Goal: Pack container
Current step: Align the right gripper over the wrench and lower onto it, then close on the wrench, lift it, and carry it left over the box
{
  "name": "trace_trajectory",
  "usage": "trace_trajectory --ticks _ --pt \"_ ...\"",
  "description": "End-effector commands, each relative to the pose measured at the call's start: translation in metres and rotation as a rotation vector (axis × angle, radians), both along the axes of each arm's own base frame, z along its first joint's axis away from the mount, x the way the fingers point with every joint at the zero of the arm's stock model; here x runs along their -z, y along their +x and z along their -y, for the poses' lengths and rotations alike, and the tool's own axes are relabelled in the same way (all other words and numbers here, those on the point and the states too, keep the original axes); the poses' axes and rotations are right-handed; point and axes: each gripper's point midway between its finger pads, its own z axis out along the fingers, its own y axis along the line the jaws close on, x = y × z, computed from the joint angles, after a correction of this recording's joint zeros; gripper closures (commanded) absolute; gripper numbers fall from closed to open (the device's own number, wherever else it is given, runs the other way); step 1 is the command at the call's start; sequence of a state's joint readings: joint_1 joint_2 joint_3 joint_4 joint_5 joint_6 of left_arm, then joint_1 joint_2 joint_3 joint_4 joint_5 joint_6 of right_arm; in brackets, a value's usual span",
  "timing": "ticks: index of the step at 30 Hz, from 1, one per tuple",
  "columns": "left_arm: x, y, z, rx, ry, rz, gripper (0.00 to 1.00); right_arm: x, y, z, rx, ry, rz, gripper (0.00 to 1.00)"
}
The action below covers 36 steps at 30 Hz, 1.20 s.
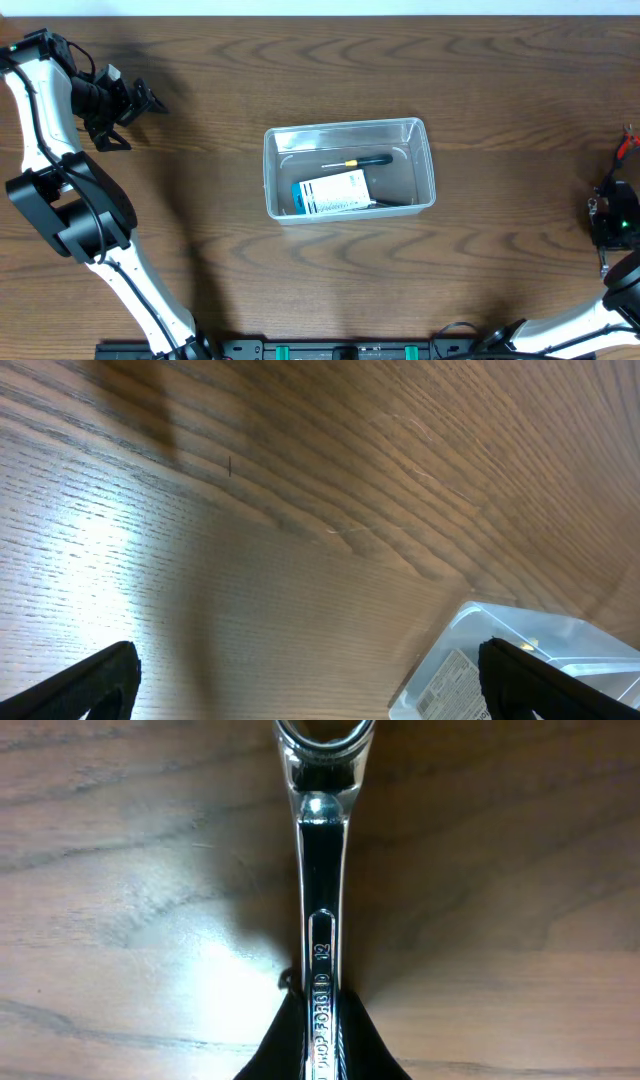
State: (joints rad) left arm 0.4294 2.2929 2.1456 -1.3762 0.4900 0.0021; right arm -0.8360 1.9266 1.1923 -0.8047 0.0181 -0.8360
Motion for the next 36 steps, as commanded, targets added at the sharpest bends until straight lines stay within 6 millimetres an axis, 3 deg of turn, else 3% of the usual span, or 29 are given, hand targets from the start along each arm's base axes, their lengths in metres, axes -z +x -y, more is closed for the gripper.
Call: trace_trajectory --ticks 1,7,11,16,20,24,28,36 --pt "-0.015 0.002 -0.004 -0.004 0.023 0.037 0.02 -0.013 0.031 -0.008 -0.036 -0.008 0.068 0.99" --pt "-0.015 0.002 -0.004 -0.004 0.023 0.037 0.02 -0.070 0.093 -0.020 -0.136 -0.095 0.187 0.99" --pt "-0.015 0.002 -0.004 -0.004 0.023 0.037 0.02 -0.120 0.136 -0.053 -0.265 -0.134 0.259 0.99" --pt "-0.015 0.002 -0.004 -0.004 0.023 0.037 0.02 -0.183 0.183 -0.135 -0.489 -0.153 0.353 0.99" --pt "-0.015 0.002 -0.004 -0.004 0.023 0.037 0.02 -0.213 0.207 -0.208 -0.713 -0.167 0.428 0.99" --pt "-0.015 0.002 -0.004 -0.004 0.023 0.037 0.02 -0.221 0.213 -0.287 -0.987 -0.167 0.467 0.99" --pt "-0.015 0.002 -0.004 -0.004 0.023 0.037 0.02 -0.217 0.198 -0.356 -1.220 -0.143 0.459 0.99" --pt "-0.015 0.002 -0.004 -0.004 0.023 0.037 0.02 -0.217 0.172 -0.431 -1.450 -0.042 0.500 0.99"
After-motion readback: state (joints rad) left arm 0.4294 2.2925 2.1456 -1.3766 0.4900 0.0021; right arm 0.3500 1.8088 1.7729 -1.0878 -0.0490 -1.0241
